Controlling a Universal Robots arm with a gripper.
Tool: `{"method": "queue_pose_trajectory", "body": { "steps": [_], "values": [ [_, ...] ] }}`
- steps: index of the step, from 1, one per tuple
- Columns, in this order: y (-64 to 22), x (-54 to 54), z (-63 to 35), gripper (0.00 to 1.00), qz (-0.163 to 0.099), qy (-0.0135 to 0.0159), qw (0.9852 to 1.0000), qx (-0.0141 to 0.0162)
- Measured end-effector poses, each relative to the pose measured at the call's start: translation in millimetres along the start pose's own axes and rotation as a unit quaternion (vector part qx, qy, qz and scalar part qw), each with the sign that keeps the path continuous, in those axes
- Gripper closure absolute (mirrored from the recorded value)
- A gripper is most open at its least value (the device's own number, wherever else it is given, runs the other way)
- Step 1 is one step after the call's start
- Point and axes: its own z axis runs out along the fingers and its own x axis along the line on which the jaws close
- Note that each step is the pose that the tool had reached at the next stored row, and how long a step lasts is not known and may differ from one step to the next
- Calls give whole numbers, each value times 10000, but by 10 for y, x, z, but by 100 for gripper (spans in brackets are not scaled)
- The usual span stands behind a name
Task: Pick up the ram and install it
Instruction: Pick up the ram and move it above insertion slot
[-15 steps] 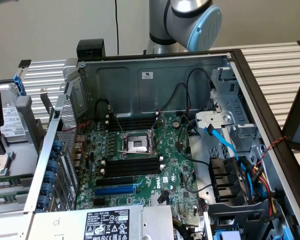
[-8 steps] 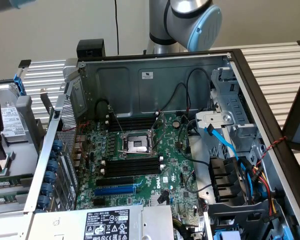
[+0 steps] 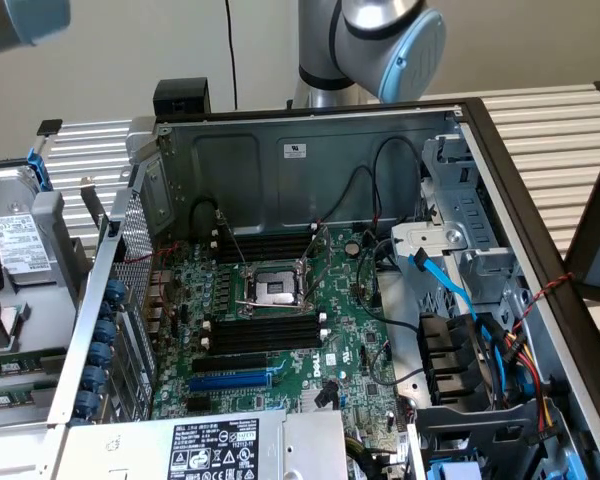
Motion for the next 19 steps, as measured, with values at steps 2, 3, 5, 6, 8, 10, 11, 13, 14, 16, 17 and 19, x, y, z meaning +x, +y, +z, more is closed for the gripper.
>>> {"method": "queue_pose_trajectory", "body": {
  "steps": [2,3,5,6,8,10,11,13,14,16,17,19],
  "values": [
    [-23,4,33,64,-41,2,10000,-1],
    [-37,5,49,64,-66,3,10000,0],
    [-46,4,79,64,-104,4,9999,1],
    [-47,4,91,64,-115,5,9999,0],
    [-48,6,113,64,-138,6,9999,1],
    [-49,8,135,64,-179,9,9998,1],
    [-49,10,146,64,-204,11,9998,2],
    [-50,13,170,64,-254,13,9997,2],
    [-50,14,183,64,-276,14,9996,2],
    [-51,17,215,64,-319,15,9995,3],
    [-52,18,232,64,-337,17,9994,3],
    [-53,19,269,64,-365,18,9993,3]
  ]
}}
